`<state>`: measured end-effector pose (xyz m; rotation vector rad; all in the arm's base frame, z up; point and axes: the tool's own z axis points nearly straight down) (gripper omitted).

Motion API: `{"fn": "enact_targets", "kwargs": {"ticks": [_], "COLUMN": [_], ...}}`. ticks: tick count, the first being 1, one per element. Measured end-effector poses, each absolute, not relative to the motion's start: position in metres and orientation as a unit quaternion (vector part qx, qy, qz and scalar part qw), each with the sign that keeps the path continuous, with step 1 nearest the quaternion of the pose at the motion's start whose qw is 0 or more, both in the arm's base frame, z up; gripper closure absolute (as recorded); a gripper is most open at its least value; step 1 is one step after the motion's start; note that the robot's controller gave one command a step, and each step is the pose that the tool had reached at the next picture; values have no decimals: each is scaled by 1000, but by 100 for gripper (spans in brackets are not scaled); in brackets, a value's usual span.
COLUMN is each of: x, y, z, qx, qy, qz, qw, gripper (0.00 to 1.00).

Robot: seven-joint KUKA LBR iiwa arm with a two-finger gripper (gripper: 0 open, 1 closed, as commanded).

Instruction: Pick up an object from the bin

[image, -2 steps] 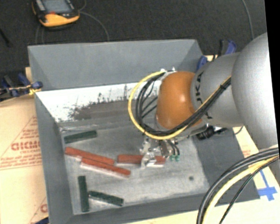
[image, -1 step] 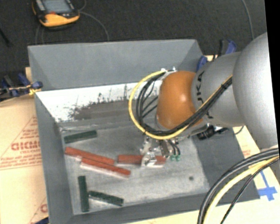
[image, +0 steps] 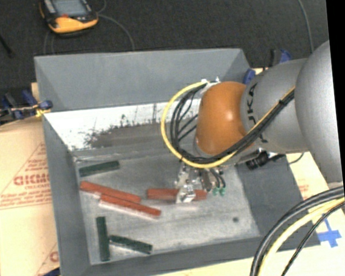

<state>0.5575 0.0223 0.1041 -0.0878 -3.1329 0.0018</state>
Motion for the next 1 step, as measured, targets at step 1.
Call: {"fn": "enact_targets", "kwargs": {"ticks": [1], "x": [559], "y": [22], "z": [126], "qx": [-28], "qy": [-1000], "qz": [0], "qw": [1], "gripper": [100]}}
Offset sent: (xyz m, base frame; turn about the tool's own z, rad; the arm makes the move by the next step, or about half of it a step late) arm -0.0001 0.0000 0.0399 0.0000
